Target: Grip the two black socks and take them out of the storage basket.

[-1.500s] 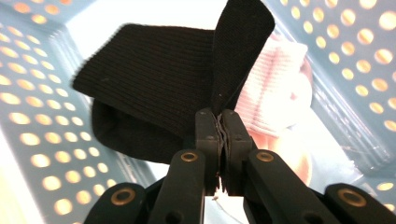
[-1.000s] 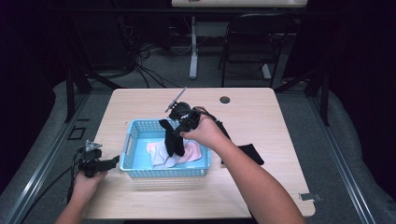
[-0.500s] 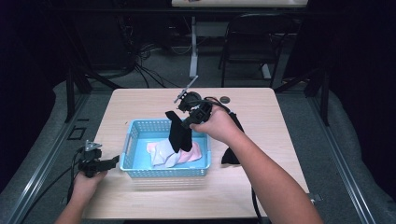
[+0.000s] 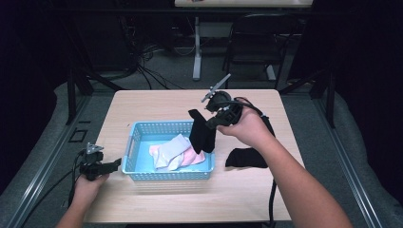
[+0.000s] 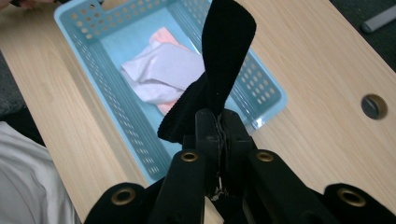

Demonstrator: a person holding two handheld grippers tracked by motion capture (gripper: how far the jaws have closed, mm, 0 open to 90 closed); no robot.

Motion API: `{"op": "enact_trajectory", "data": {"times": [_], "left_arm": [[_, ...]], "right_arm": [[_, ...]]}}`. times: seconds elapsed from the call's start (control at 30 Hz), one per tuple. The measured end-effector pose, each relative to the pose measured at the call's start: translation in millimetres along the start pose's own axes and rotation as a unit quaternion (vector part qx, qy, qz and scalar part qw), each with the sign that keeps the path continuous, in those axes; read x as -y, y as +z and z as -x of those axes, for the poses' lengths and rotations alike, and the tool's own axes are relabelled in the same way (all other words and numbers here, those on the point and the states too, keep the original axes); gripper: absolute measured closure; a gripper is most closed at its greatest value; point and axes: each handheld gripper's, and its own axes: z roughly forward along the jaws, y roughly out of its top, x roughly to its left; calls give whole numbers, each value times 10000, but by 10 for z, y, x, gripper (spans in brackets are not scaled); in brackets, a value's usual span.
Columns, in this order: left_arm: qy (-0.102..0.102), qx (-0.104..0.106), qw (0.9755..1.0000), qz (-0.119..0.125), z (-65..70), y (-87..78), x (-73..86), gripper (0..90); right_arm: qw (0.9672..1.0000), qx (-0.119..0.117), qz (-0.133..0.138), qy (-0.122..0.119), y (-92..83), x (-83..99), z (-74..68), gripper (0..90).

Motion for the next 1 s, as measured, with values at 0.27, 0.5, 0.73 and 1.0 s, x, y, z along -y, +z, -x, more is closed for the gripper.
{"op": "enact_trajectory", "data": {"times": [0.27, 0.5, 0.73, 1.0], "left_arm": [[14, -7, 10000, -18, 1, 3, 2, 218], [27, -16, 10000, -27, 4, 6, 3, 218], [27, -17, 10000, -28, 8, 7, 4, 218], [30, -20, 10000, -36, 8, 10, 6, 218]], "right_arm": [[9992, 252, -115, 270, -185, 276, 170, 880], [9979, 369, -156, 505, -266, 513, 291, 880], [9969, 389, -235, 646, -249, 674, 346, 880], [9963, 303, -285, 757, -129, 805, 363, 879]]}}
